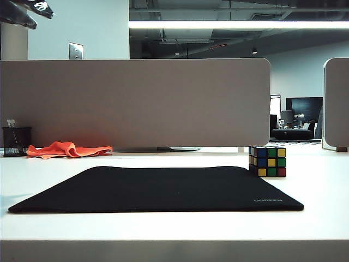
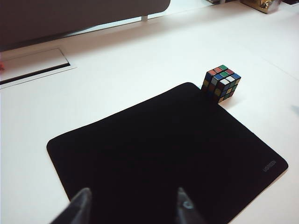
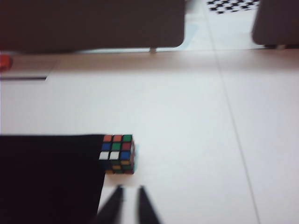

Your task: Pick up the cube on the right side of the mouse pad, then place it in the center of the mouse pad.

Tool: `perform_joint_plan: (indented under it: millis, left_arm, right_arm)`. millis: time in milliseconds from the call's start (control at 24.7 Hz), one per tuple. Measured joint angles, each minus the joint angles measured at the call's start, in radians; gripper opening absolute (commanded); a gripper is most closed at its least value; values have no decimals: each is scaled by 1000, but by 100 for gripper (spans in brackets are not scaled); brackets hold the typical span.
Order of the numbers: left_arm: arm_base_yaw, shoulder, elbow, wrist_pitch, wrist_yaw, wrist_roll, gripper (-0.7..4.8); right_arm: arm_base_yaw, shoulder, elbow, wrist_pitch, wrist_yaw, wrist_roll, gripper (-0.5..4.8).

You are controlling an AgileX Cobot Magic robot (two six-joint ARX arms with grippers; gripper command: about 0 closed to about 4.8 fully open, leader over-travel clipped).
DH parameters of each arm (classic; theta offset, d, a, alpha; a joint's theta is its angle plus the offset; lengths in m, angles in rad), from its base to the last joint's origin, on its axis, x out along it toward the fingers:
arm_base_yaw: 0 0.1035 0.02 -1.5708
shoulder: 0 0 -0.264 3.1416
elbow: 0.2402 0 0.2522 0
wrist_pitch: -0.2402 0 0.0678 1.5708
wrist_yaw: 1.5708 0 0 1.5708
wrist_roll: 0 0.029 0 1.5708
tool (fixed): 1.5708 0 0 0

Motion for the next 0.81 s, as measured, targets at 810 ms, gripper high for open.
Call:
perform_joint_plan:
  millis: [810]
  left_arm:
    - [-3,76,157,-10,0,-23,408]
  right_arm:
    - [124,780,381,-74,-24,108,479]
